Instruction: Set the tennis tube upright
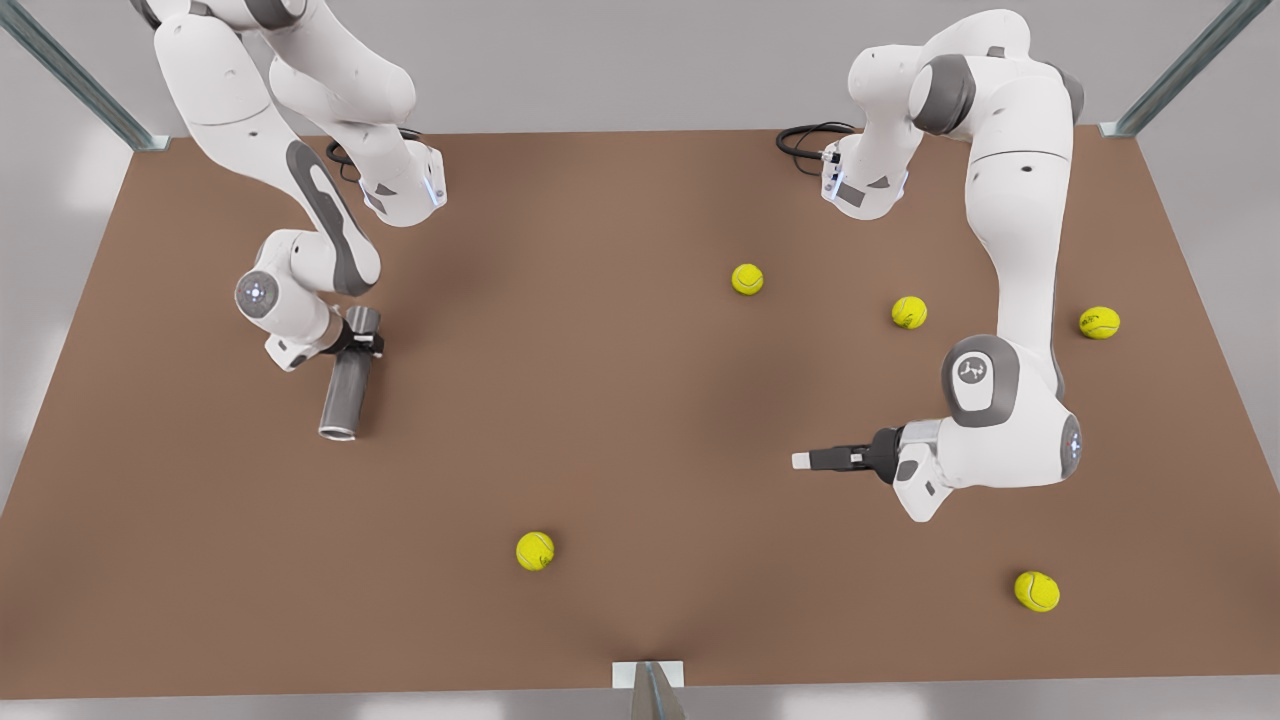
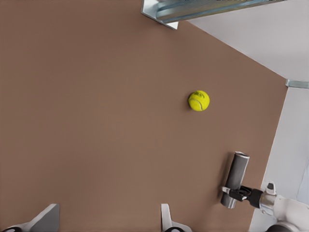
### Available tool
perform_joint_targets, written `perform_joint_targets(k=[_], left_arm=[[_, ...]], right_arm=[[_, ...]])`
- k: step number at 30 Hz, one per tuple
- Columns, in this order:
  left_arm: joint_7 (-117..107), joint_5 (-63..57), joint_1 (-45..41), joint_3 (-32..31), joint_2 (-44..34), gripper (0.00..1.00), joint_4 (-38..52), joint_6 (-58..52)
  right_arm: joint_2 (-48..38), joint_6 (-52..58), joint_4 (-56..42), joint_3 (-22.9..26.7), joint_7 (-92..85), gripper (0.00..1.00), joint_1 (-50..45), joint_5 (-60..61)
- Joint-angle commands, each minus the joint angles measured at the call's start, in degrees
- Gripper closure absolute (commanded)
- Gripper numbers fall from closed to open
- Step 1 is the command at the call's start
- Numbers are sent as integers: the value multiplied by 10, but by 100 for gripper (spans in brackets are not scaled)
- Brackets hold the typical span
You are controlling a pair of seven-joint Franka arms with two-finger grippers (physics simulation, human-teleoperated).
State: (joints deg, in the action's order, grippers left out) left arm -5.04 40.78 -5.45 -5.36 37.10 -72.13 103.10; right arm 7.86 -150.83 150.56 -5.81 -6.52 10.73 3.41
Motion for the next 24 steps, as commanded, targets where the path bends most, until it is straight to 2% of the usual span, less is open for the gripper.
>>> perform_joint_targets(k=[1,7,9,13,20,24], left_arm=[[-1,0,0,0,0,1,0,0],[0,-1,3,0,0,1,0,-2],[0,0,2,0,1,1,0,0],[1,0,2,0,2,1,0,0],[2,-1,4,0,0,1,0,-3],[2,-1,3,1,2,1,0,0]], right_arm=[[-5,4,0,0,0,27,-2,-1],[-92,46,-5,-68,-9,27,-2,-1],[-108,56,-8,-107,-8,27,-1,-1],[-106,59,-17,-155,-48,27,-2,-1],[-72,41,-53,-176,-290,27,-8,-1],[-37,2,-82,-184,-356,27,-67,3]])
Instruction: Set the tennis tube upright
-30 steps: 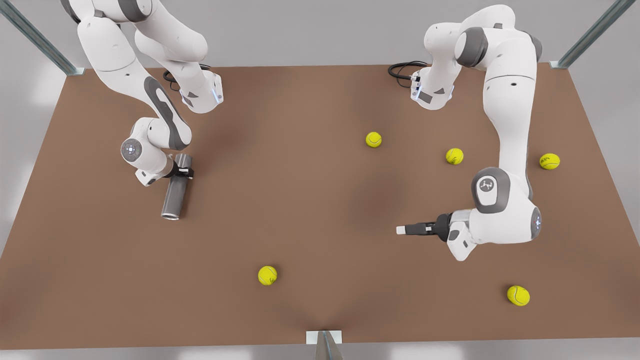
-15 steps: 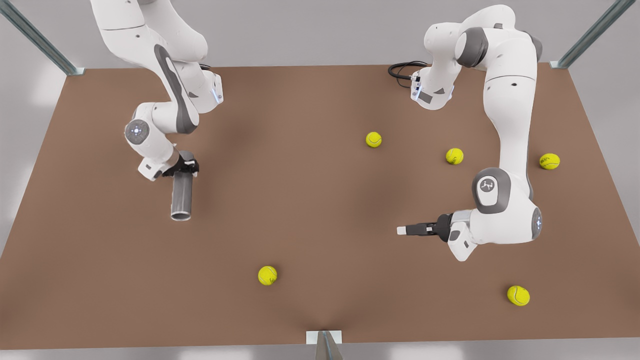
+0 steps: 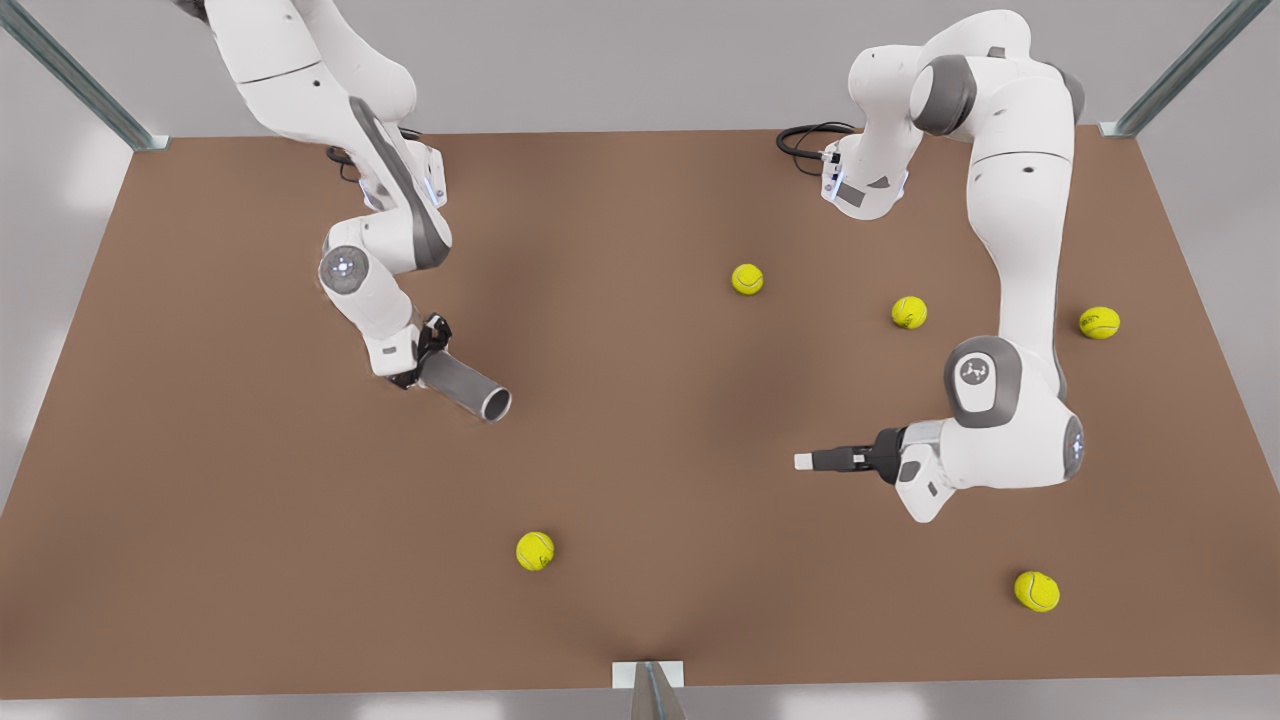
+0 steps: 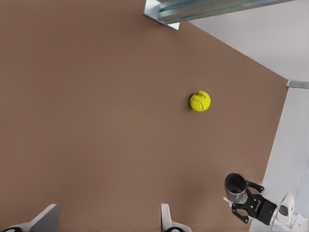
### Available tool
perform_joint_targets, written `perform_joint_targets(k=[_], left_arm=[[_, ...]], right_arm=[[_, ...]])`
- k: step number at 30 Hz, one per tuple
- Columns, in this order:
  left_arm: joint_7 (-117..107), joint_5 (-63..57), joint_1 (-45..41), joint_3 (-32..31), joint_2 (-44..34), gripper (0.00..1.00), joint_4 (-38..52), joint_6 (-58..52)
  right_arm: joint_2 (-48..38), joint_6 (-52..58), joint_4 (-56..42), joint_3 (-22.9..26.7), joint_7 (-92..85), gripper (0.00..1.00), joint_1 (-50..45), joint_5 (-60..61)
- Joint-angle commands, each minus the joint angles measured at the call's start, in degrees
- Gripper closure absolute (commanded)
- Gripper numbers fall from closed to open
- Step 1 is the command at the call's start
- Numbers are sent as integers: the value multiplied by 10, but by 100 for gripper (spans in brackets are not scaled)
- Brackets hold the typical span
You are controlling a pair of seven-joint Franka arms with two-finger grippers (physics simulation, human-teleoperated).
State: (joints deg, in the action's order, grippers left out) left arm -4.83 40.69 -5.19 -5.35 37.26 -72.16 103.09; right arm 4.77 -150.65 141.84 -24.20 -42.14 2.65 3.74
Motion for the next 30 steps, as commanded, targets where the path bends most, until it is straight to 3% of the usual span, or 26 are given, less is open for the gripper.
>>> perform_joint_targets(k=[1,9,10,12,17,26,30], left_arm=[[0,0,0,1,0,1,0,0],[1,0,1,1,0,1,0,-1],[1,0,2,1,-1,1,0,-2],[2,0,2,0,-1,1,-1,-3],[2,0,2,0,1,1,-1,0],[3,0,3,1,2,1,-1,-3],[4,0,3,0,4,1,-1,0]], right_arm=[[5,0,-6,-1,0,27,-6,0],[104,5,-110,14,-2,27,-158,0],[114,6,-121,31,-2,27,-185,-1],[141,6,-155,115,-21,27,-279,-2],[203,-35,-203,157,-121,27,-271,-78],[255,-29,-280,158,-143,27,-318,-69],[273,-14,-314,204,-137,27,-384,-50]])
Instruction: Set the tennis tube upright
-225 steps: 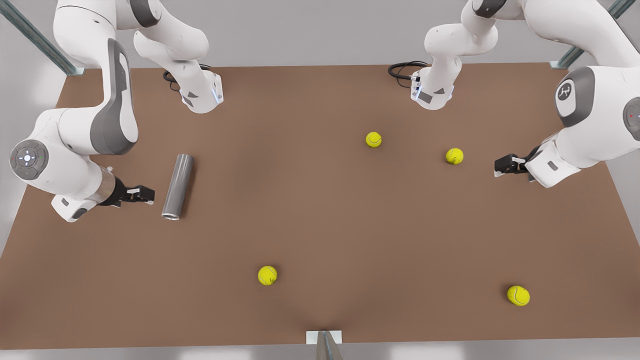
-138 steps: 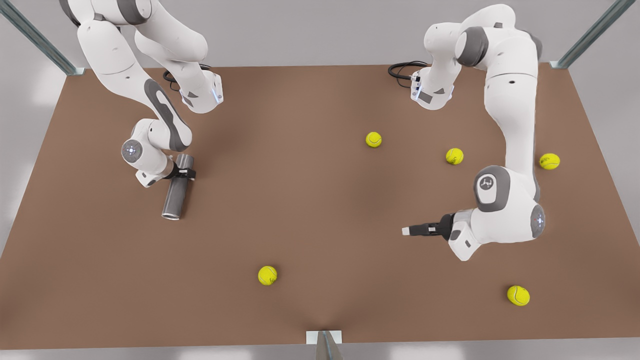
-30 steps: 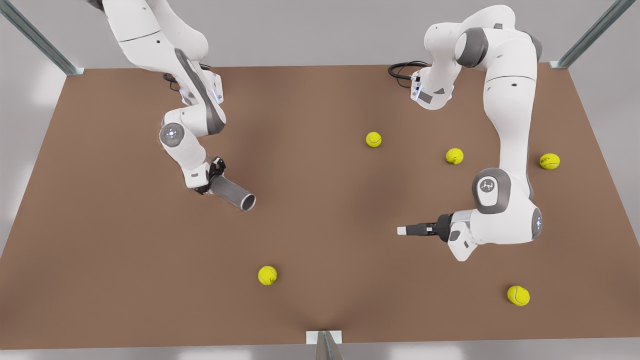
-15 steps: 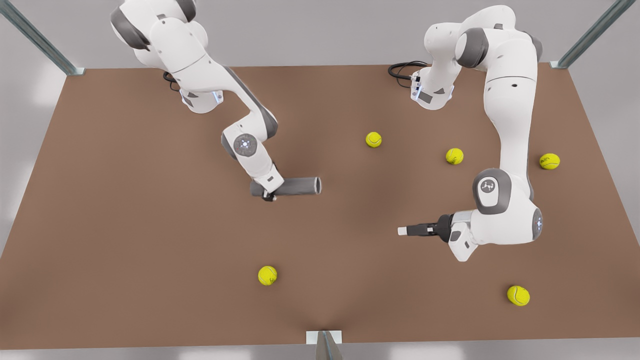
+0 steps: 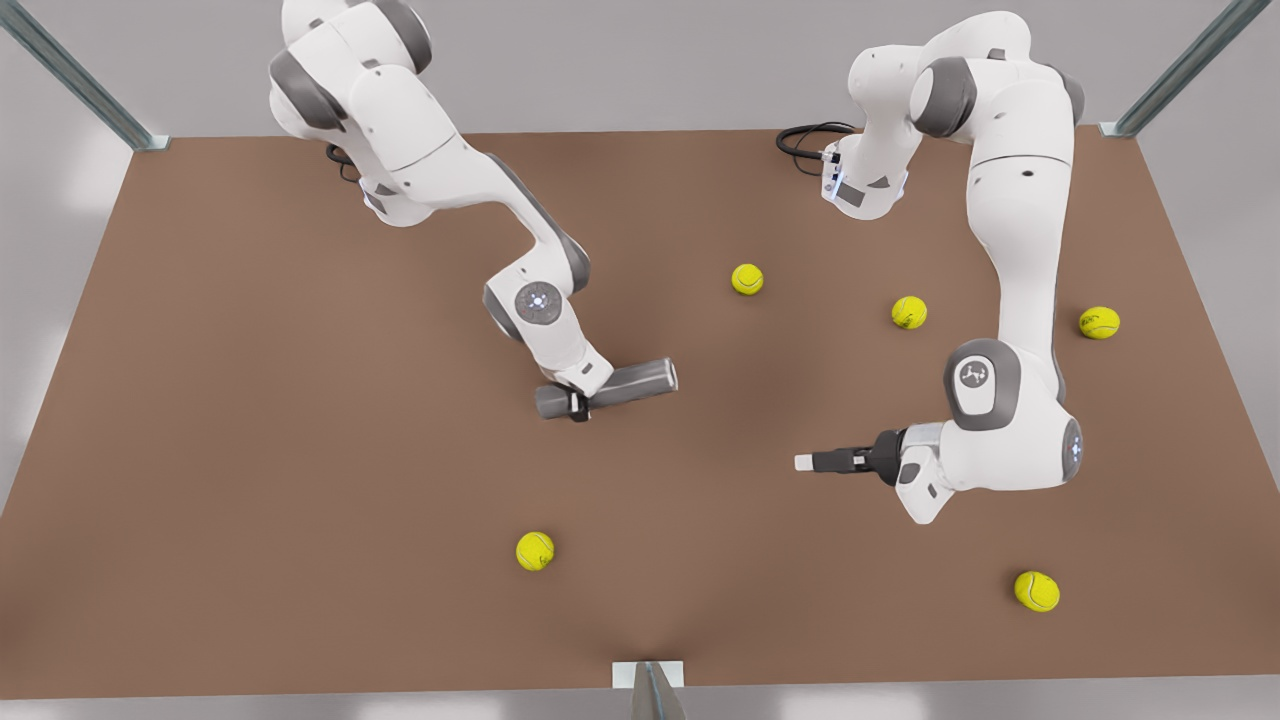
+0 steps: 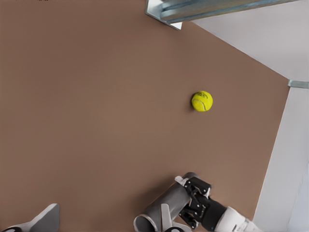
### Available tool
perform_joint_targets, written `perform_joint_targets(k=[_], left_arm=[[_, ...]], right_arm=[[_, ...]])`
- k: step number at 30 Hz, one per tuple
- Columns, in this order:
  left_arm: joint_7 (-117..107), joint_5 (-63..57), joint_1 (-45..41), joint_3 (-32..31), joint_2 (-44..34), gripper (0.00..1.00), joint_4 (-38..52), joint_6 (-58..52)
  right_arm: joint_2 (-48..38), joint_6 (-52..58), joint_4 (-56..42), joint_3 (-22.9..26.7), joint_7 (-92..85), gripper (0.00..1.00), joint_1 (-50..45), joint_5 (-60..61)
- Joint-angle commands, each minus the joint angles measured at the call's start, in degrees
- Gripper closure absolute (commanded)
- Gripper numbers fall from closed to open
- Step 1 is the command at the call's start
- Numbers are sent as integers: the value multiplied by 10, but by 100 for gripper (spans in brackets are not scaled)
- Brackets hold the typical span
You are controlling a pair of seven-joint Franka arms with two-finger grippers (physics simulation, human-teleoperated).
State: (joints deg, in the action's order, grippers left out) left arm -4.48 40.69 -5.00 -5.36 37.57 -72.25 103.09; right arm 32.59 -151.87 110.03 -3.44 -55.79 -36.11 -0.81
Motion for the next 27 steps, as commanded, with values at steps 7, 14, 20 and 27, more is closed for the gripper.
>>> perform_joint_targets(k=[7,14,20,27], left_arm=[[0,0,0,0,0,1,0,0],[0,-1,0,0,0,1,-3,-2],[2,146,3,-37,-343,1,-452,68],[312,504,11,-116,-360,1,-654,200]], right_arm=[[15,25,-9,52,57,0,-47,15],[-57,84,13,49,75,0,-25,21],[-322,373,75,45,327,0,248,59],[-318,482,0,42,442,0,367,17]])
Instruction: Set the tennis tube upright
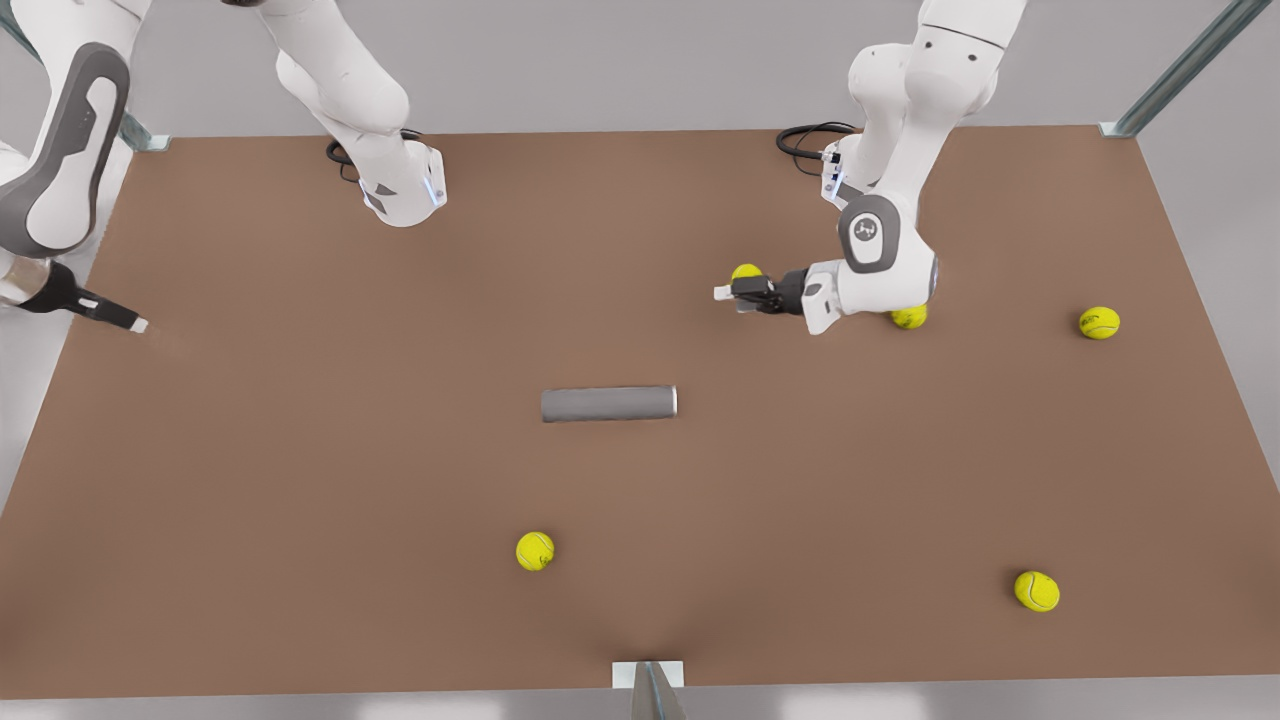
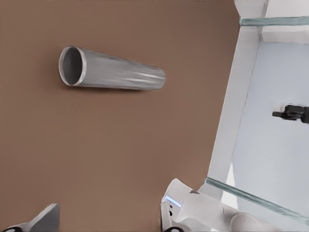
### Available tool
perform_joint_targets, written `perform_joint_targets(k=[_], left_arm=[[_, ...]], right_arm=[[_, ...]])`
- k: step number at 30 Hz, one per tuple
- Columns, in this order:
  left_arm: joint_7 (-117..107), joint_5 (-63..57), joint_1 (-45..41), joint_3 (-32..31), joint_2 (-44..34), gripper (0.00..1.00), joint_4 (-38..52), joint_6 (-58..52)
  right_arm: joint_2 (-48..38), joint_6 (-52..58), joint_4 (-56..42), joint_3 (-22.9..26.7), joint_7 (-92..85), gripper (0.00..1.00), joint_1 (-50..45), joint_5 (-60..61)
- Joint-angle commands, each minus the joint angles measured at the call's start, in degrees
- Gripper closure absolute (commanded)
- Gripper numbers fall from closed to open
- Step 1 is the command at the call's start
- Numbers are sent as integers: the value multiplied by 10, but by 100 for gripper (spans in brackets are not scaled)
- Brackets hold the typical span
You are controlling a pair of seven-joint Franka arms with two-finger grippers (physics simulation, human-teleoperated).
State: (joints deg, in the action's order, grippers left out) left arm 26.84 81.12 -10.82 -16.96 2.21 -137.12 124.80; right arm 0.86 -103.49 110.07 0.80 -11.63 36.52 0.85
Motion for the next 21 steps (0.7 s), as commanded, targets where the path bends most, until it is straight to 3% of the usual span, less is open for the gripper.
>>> perform_joint_targets(k=[1,6,10,13,21], left_arm=[[1,133,63,0,8,1,6,7],[97,133,73,2,112,1,76,38],[139,127,79,2,188,1,135,31],[150,126,59,-1,229,1,158,33],[153,133,32,-1,286,1,211,38]], right_arm=[[0,0,0,0,0,0,-356,0],[5,32,-81,-9,43,0,-371,-6],[77,-8,-158,-8,47,0,-384,-1],[99,-38,-159,-8,43,0,-376,-5],[92,26,-177,-17,37,0,-385,-8]])
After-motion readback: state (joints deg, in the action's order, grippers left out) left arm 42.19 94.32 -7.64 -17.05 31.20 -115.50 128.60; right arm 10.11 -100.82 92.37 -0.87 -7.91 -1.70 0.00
